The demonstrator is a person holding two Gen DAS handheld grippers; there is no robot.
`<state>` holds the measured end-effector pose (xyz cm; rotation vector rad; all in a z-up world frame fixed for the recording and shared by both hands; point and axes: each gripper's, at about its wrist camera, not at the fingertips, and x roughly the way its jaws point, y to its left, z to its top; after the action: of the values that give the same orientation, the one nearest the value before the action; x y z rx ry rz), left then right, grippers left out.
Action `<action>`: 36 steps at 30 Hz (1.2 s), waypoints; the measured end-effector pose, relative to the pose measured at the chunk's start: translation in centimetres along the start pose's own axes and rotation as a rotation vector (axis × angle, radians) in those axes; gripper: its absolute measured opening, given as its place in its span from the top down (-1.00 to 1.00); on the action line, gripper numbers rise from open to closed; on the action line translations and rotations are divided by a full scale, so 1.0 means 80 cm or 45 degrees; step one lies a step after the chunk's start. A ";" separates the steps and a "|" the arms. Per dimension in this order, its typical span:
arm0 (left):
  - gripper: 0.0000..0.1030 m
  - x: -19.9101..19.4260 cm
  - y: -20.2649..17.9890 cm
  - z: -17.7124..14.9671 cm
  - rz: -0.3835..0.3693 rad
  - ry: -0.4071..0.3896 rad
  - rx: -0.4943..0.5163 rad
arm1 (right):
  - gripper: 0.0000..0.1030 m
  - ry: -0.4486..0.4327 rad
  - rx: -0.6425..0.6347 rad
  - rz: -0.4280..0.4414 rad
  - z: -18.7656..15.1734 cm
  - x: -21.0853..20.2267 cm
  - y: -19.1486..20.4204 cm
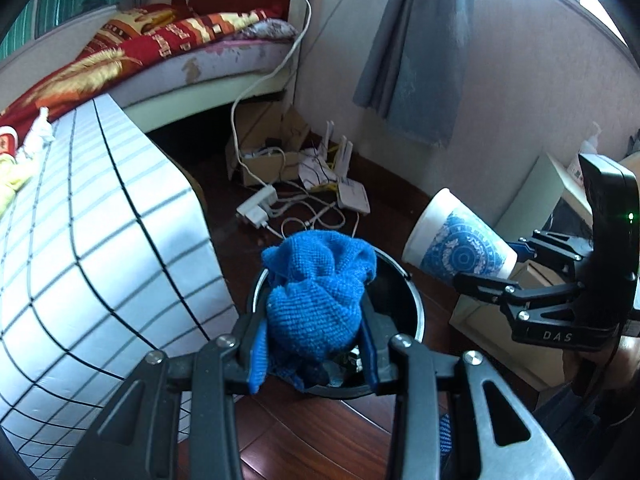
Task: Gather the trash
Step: 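Open the left tool over the bucket while the right tool drops the cup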
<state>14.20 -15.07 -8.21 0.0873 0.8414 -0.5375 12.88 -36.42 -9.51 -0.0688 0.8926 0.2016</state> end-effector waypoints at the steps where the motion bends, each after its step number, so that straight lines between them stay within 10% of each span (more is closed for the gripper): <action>1: 0.25 0.005 0.000 -0.002 -0.002 0.010 0.001 | -0.14 0.017 -0.005 -0.002 -0.003 0.006 -0.001; 14: 0.25 0.067 0.004 -0.019 -0.039 0.144 -0.017 | -0.18 0.197 -0.094 0.027 -0.021 0.089 0.005; 16: 0.03 0.075 0.006 -0.019 -0.049 0.161 -0.024 | -0.32 0.227 -0.132 -0.005 -0.022 0.104 0.007; 18: -0.29 0.087 0.007 -0.020 -0.006 0.176 -0.036 | -0.98 0.229 -0.147 -0.091 -0.024 0.115 0.003; 22: -0.75 0.088 0.010 -0.025 0.066 0.177 -0.050 | -1.00 0.247 -0.080 -0.155 -0.024 0.121 -0.021; 36: -0.99 0.054 0.018 -0.032 0.149 0.104 -0.052 | -1.00 0.179 0.025 -0.197 -0.019 0.097 -0.038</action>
<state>15.49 -14.89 -13.25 0.1208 0.9204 -0.4088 17.12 -38.51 -16.58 -0.1348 1.0242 0.0436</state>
